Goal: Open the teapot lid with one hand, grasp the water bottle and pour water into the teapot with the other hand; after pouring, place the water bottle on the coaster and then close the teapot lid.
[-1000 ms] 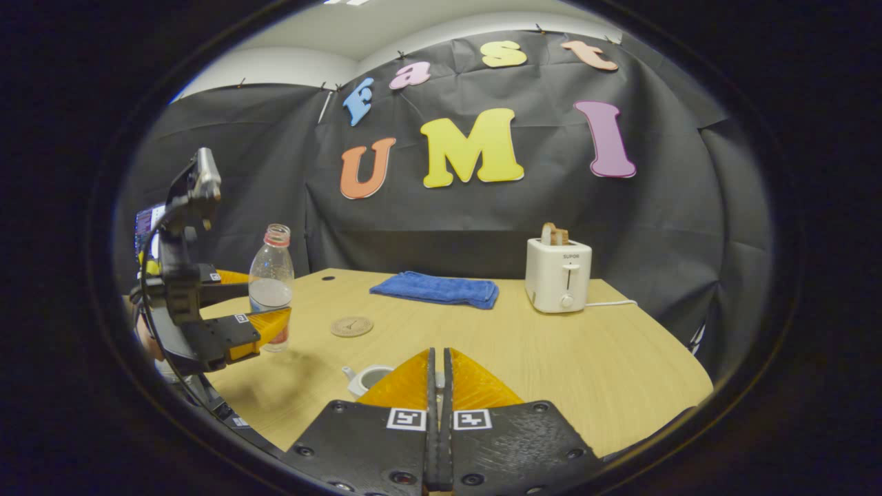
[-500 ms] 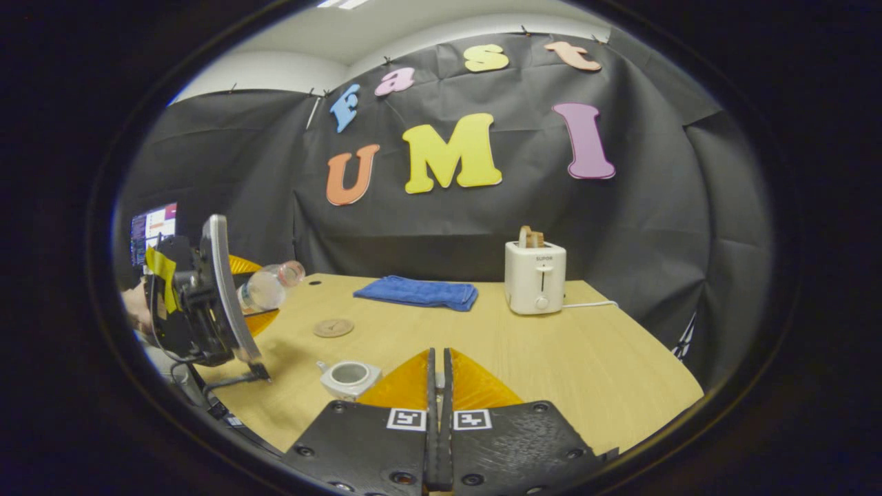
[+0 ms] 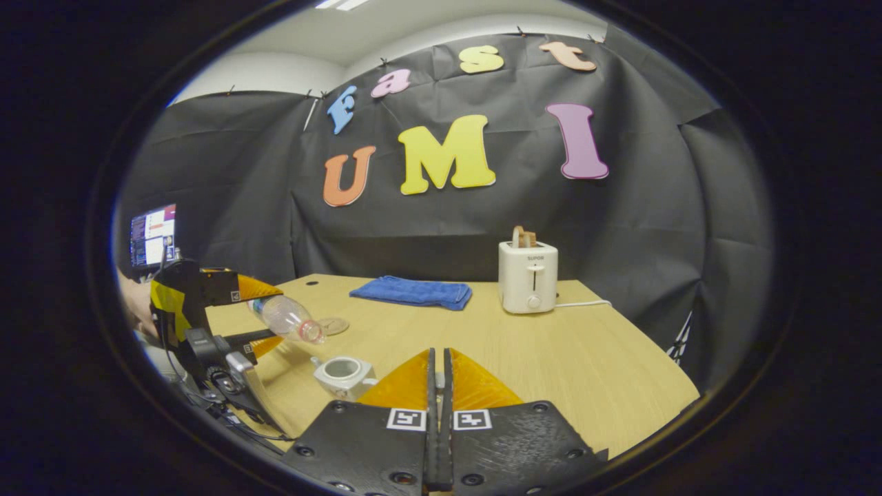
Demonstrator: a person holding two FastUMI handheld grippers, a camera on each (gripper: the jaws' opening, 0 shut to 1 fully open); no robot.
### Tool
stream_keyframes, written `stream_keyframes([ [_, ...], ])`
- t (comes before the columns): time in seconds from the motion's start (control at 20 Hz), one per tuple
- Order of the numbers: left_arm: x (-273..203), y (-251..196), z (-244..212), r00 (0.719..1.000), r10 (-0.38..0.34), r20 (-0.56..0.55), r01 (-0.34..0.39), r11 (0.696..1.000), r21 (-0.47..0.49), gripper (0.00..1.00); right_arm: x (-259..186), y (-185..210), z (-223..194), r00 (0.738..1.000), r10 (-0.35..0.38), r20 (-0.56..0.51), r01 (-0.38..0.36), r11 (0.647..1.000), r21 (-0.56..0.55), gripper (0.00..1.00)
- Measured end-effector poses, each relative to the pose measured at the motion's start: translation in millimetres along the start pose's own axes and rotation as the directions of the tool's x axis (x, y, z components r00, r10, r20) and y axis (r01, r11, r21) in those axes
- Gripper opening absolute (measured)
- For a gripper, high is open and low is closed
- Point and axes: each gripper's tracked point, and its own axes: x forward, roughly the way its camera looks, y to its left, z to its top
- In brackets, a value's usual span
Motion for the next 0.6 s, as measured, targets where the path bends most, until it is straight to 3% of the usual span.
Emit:
stream_keyframes([
  [0.6,-1.4,-2.5,18.1,0.999,-0.001,0.034,-0.004,0.986,0.168,0.75,-5.8,-7.4,-0.5,1.0,-0.014,0.014,0.014,1.0,0.009,0.0],
])
